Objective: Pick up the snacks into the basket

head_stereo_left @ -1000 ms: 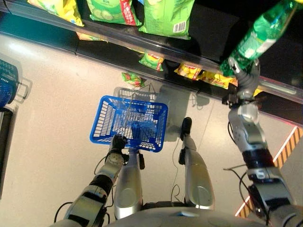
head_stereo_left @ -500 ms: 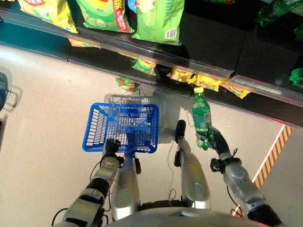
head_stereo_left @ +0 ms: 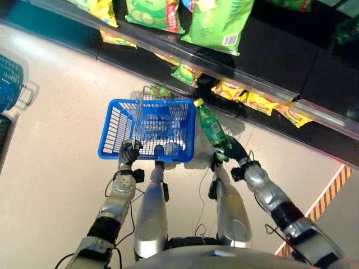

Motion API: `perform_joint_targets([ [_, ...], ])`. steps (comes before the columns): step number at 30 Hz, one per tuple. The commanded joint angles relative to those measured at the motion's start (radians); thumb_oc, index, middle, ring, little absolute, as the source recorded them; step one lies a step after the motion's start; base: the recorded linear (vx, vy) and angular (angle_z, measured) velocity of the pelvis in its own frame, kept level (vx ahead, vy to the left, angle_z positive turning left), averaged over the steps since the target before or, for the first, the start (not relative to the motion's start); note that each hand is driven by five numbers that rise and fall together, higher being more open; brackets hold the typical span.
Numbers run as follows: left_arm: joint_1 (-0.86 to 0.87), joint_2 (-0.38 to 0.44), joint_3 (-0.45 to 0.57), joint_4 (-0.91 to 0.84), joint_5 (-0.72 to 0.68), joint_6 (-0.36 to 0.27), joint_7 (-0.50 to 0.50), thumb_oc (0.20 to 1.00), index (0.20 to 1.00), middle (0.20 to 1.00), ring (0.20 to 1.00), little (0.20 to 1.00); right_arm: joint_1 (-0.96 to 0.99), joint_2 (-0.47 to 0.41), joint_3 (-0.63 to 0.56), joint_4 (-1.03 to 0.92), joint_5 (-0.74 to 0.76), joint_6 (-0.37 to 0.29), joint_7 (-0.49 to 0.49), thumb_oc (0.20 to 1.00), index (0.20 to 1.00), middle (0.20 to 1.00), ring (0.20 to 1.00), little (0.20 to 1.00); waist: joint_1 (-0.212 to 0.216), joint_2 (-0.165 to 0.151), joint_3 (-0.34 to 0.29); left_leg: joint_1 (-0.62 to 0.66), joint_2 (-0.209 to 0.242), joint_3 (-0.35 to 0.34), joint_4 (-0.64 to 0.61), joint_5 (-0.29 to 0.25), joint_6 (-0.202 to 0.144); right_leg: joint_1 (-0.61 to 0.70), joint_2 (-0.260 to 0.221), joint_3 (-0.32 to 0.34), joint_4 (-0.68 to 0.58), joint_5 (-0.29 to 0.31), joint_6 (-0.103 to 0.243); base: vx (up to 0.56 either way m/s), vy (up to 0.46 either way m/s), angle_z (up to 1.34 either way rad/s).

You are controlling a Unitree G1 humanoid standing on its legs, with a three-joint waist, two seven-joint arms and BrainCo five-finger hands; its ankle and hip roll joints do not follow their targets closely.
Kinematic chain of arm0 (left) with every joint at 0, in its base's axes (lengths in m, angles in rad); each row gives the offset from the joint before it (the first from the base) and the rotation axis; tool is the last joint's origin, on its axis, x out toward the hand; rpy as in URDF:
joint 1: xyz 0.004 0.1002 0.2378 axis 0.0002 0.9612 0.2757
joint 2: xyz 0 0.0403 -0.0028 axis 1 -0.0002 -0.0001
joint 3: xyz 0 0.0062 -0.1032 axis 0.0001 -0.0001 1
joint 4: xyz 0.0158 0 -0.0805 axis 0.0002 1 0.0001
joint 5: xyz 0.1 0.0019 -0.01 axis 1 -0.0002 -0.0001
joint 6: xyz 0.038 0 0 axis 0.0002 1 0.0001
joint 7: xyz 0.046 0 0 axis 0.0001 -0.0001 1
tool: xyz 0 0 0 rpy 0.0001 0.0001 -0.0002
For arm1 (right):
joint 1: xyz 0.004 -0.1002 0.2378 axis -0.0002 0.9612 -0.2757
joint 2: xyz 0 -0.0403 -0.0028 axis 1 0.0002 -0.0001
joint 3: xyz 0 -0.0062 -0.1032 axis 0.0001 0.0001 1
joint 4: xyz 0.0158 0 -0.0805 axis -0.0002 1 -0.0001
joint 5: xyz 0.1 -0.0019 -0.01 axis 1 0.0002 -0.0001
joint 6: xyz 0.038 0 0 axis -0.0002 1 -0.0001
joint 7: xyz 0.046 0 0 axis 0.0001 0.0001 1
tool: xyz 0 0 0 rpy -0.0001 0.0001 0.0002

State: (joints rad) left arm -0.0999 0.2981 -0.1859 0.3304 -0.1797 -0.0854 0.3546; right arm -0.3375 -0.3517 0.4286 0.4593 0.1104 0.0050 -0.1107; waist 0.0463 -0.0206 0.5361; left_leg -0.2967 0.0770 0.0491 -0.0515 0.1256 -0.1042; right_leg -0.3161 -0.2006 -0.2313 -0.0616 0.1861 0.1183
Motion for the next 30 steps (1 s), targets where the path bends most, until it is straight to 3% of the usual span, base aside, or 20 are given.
perform_joint_targets([
  [1, -0.023, 0.027, -0.024, -0.126, -0.042, -0.098, -0.029, 0.2, 0.2, 0.2, 0.2, 0.2, -0.115, 0.06, 0.064, -0.021, -0.021, -0.053, -0.001, 0.2, 0.2, 0.2, 0.2, 0.2, 0.022, 0.021, -0.016, -0.053, -0.063, -0.011, 0.017, 0.004, 0.018, -0.033, -0.033, -0.009, 0.121, -0.049, 0.068, -0.01, -0.002, 0.05],
  [9, -0.147, 0.02, -0.166, -0.218, -0.093, -0.097, -0.051, 0.2, 0.2, 0.2, 0.2, 0.2, -0.391, 0.217, 0.136, 0.224, 0.011, -0.039, -0.067, 0.2, 0.2, 0.2, 0.2, 0.2, 0.086, 0.042, -0.016, -0.127, -0.07, -0.039, 0.031, 0.013, 0.016, -0.074, -0.042, -0.041, 0.124, -0.045, 0.069, -0.01, 0.009, 0.18],
  [19, -0.264, 0.014, -0.301, -0.366, -0.096, -0.084, -0.064, 0.2, 0.2, 0.2, 0.2, 0.2, -0.618, 0.285, 0.091, 0.575, -0.014, 0.003, -0.129, 0.2, 0.2, 0.2, 0.2, 0.2, 0.139, 0.063, -0.016, -0.222, -0.085, -0.078, 0.046, 0.017, 0.015, -0.12, -0.052, -0.084, 0.129, -0.045, 0.076, 0.0, 0.02, 0.18],
  [23, -0.316, -0.004, -0.348, -0.413, -0.093, -0.088, -0.063, 0.2, 0.2, 0.2, 0.2, 0.2, -0.699, 0.26, 0.108, 0.739, -0.148, 0.037, -0.139, 0.2, 0.2, 0.2, 0.2, 0.2, 0.165, 0.082, -0.016, -0.258, -0.101, -0.097, 0.055, 0.022, 0.017, -0.134, -0.059, -0.104, 0.128, -0.042, 0.08, 0.01, 0.019, 0.13],
  [26, -0.35, -0.007, -0.366, -0.419, -0.063, -0.083, -0.061, 0.2, 0.2, 0.2, 0.2, 0.2, -0.719, 0.224, 0.122, 0.804, -0.245, 0.063, -0.148, 1.0, 1.0, 1.0, 1.0, 1.0, 0.182, 0.098, -0.016, -0.26, -0.109, -0.106, 0.056, 0.018, 0.017, -0.129, -0.064, -0.115, 0.131, -0.046, 0.085, 0.01, 0.02, 0.17],
  [30, -0.368, -0.027, -0.353, -0.396, -0.087, -0.08, -0.056, 0.2, 0.2, 0.2, 0.2, 0.2, -0.707, 0.212, 0.153, 0.832, -0.355, 0.083, -0.136, 1.0, 1.0, 1.0, 1.0, 1.0, 0.186, 0.1, -0.016, -0.252, -0.115, -0.107, 0.057, 0.017, 0.02, -0.119, -0.067, -0.118, 0.128, -0.045, 0.086, 0.01, 0.032, 0.12],
])
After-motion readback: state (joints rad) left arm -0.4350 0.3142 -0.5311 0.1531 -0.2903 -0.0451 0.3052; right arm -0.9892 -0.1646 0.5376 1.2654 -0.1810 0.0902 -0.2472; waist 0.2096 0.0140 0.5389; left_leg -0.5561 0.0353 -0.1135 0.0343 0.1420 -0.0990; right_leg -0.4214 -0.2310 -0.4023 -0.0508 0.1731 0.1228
